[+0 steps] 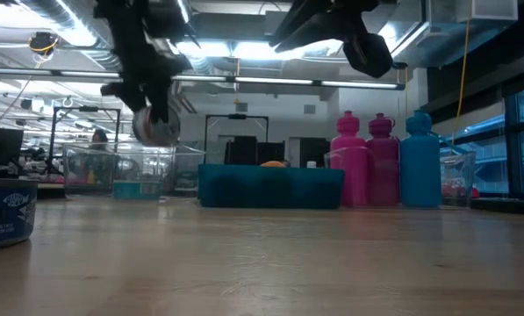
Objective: Pick & Place Food Item
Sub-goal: Put the blue pink tuna can into the left transparent bin
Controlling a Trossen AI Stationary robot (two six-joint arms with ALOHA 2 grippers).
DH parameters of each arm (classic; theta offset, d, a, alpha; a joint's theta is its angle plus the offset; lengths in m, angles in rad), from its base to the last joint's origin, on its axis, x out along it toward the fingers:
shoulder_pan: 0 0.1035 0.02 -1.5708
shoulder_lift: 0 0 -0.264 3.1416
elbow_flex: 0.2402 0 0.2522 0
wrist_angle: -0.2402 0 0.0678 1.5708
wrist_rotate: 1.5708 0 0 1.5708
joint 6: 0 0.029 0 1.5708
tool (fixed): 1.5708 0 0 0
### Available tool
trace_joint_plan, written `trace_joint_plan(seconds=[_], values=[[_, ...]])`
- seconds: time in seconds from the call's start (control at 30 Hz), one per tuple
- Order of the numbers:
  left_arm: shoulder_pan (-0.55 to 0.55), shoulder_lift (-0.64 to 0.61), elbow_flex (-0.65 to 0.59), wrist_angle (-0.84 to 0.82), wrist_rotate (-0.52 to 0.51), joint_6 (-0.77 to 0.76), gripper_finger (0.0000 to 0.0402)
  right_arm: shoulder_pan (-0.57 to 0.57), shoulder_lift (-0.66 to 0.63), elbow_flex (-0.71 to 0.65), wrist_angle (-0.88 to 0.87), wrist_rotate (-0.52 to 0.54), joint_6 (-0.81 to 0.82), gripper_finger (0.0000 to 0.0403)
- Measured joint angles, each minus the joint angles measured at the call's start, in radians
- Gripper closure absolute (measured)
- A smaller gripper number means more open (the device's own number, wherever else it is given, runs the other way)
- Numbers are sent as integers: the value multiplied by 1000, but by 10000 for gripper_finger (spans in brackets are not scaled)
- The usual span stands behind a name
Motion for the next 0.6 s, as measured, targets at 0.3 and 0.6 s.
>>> trace_joint_plan(seconds=[0.3,0.6], values=[[7,155,0,38,40,36,235,18,0,0,0,-1,15,367],[6,231,0,77,100,43,235,21,0,0,0,0,23,367]])
